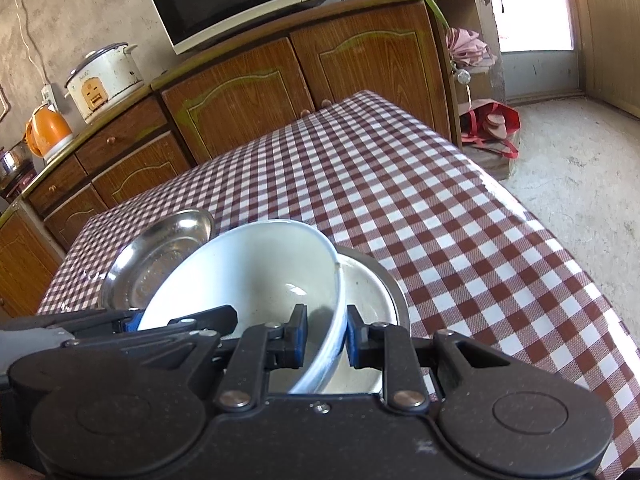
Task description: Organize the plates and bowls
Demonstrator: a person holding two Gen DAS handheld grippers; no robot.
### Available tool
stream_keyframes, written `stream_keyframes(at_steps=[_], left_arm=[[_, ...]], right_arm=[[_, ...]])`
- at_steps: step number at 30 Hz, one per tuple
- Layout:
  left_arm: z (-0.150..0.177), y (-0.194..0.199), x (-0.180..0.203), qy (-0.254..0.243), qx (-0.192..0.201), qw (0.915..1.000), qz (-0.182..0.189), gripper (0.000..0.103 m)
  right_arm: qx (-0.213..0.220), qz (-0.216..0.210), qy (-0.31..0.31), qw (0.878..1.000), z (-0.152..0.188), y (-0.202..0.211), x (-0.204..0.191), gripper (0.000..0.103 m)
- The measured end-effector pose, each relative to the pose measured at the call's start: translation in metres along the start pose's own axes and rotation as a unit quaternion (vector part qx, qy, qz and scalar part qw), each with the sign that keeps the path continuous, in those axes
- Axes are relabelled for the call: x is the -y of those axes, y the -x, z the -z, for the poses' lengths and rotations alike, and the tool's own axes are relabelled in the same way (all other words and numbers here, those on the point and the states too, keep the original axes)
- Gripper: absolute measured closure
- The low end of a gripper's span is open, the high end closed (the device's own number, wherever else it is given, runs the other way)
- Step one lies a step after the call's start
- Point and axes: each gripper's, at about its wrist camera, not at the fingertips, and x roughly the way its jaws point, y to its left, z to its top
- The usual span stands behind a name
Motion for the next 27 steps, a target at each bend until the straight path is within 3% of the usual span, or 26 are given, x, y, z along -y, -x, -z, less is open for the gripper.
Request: stream_keyframes(at_steps=[18,27], left_arm=[[0.005,-0.011,0.007,-0.019,-0.009,0.9998,-0.005,0.070],[0.005,-0.011,0.002,-0.004,-0.012,0.9999,0.002,0.070]], right_arm=[[-0.016,0.003,-0.012,1.000,0.006,-0.014,0.010,0.076],[-0.013,0.004,-0.002,1.000,0.007,-0.014,0.010,0.075]])
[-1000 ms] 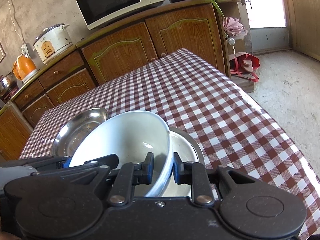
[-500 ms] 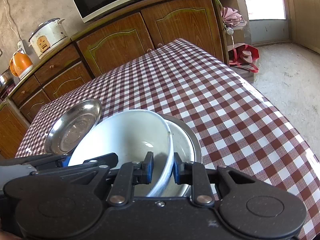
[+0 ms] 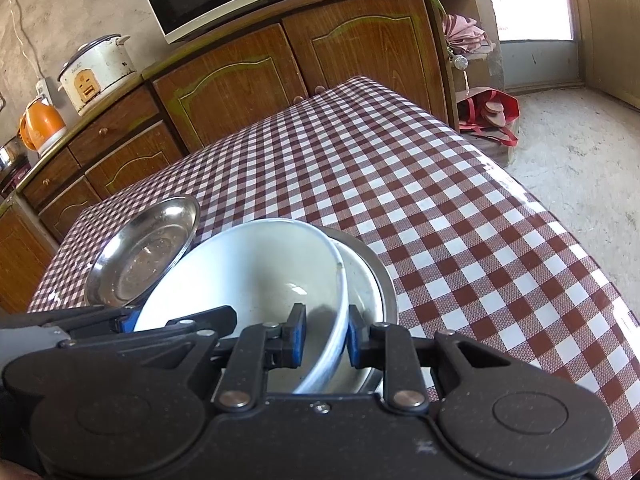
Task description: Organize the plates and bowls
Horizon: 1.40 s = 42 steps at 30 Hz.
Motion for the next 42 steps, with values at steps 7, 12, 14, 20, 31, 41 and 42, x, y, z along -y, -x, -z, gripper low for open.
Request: stream_keyframes(at_steps=[7,12,14,20,31,41,42], left_arm=[[0.000,0.001,-0.004,0.015,0.000,0.9998,0.009,0.070],[-0.001,0.003,-0.004,0.019,0.005,0.9998,0.007,0.070],[-0.002,0.007,-0.005,0.017,0.016,0.9997,0.001,0.070],[-0.003,0.012,-0.009,0.029,0.022,0.9993,0.004,0.070],[-0.002,0.029,-0.023,0.055,0.047,0.9973,-0.014,0.025],[0.004,0.033,-0.035,0.066,0.043,0.9962,-0.036,0.009],[0.004,0.032,-0.036,0.068,0.042,0.9962,-0.035,0.009]], right_arm=[[-0.006,0.001,0.001,1.000,-0.001,-0.001,0.000,0.072],[-0.011,-0.003,-0.003,1.000,-0.003,0.000,0.001,0.071],[-0.004,-0.005,-0.002,1.000,-0.005,0.003,0.001,0.066],[0.010,-0.003,0.005,1.000,-0.011,0.015,0.002,0.058],[0.069,0.058,-0.013,0.996,-0.006,0.049,0.022,0.053],[0.044,0.091,0.037,0.994,0.005,0.028,0.003,0.053],[0.043,0.093,0.044,0.994,0.005,0.025,0.002,0.053]])
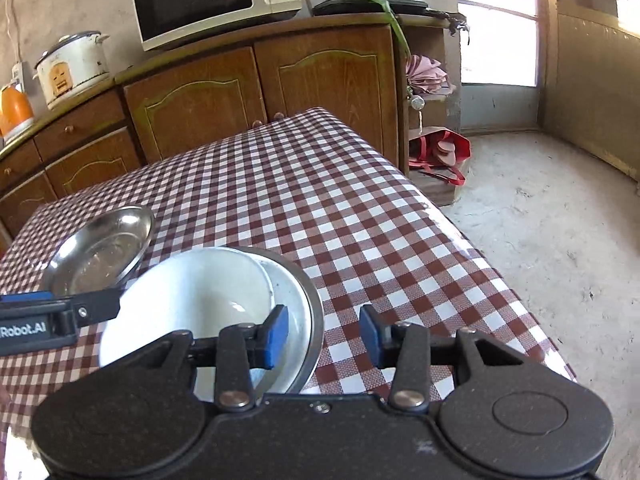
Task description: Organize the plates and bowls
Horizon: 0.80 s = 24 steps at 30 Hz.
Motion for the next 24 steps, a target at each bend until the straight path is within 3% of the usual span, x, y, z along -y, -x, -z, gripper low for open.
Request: stream_keyframes(at_steps=[2,6,8,10,12,13,17,19,24], left_arm=[[0.000,0.000,0.000,0.000,-0.002,1.0000,0.002,0.009],[0.002,0.002,0.000,-0.005,0.001,1.0000,0.006,0.004],[0.002,0.002,0.001,-0.005,0.001,0.9999,0.009,0.002],[0.001,0.001,0.002,-0.007,-0.004,0.9999,0.009,0.000],[0.002,0.001,0.002,-0.006,-0.007,0.9999,0.010,0.000],[0.002,0.001,0.002,-0.004,-0.008,0.9999,0.010,0.000],[0.002,0.000,0.000,0.003,-0.014,0.9999,0.008,0.000],[0.003,0.000,0.000,0.002,-0.016,0.9999,0.005,0.000],[0.003,-0.002,0.000,0.001,-0.022,0.9997,0.011,0.000]], right_arm=[[0.006,0.007,0.027,1.000,0.001,-0.002,-0.004,0.052],[0.046,0.016,0.018,0.999,0.001,0.010,-0.001,0.037],[0.070,-0.015,0.004,0.997,-0.001,0.019,0.006,0.020],[0.113,-0.048,-0.013,0.992,0.001,0.029,0.012,0.010],[0.157,-0.046,0.003,0.987,0.006,0.039,0.012,0.007],[0.158,-0.037,0.015,0.987,0.006,0.042,0.010,0.007],[0.049,0.015,0.021,0.998,-0.004,0.026,0.002,0.007],[0.009,0.008,-0.007,1.000,-0.004,0.019,0.005,0.007],[0.009,-0.039,-0.054,0.998,0.008,0.020,0.013,0.007]])
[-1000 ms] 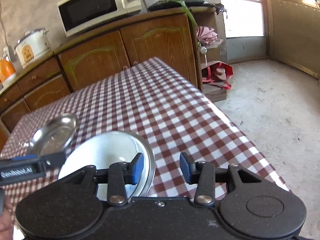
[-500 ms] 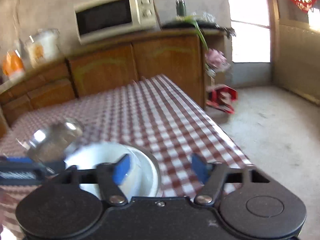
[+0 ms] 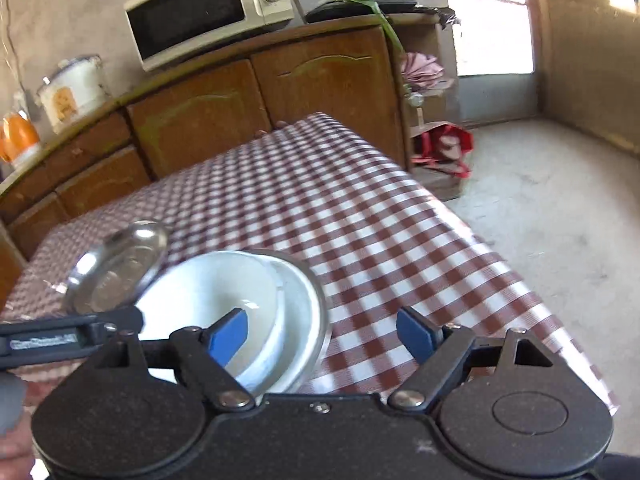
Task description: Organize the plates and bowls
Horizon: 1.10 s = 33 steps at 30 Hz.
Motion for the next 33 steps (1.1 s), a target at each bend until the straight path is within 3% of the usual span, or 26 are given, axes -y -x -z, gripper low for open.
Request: stream_keyframes(at_steps=[2,6,10,15,19,29,33], left_arm=[[0.001,0.000,0.003,-0.011,0.004,0.9999,-0.002,0.000],[0.003,-0.002,0.006,-0.023,0.005,0.9997,-0.001,0.000],[0.009,-0.006,0.000,0.006,0.024,0.9996,0.016,0.000],[0.007,-0.018,-0.004,0.012,-0.010,0.9986,0.050,0.000],[0.005,-0.024,0.002,-0.015,-0.013,0.9994,0.029,0.000],[-0.001,-0.048,0.001,-0.017,-0.047,0.9983,0.031,0.000],[-0.001,-0.059,0.001,-0.019,-0.057,0.9972,0.044,0.006]], right_arm=[[0.008,-0.010,-0.014,1.000,0.004,0.001,0.000,0.007],[0.006,0.004,0.018,1.000,0.005,-0.007,-0.006,0.007],[-0.010,-0.004,0.013,1.000,0.005,-0.012,-0.004,0.007],[-0.031,-0.002,0.004,1.000,0.005,-0.019,0.000,0.007],[-0.033,0.005,0.004,0.999,0.005,-0.025,0.000,0.007],[-0.061,-0.015,-0.034,0.997,0.005,-0.047,0.008,0.008],[-0.068,-0.021,-0.042,0.997,0.006,-0.056,0.010,0.010]])
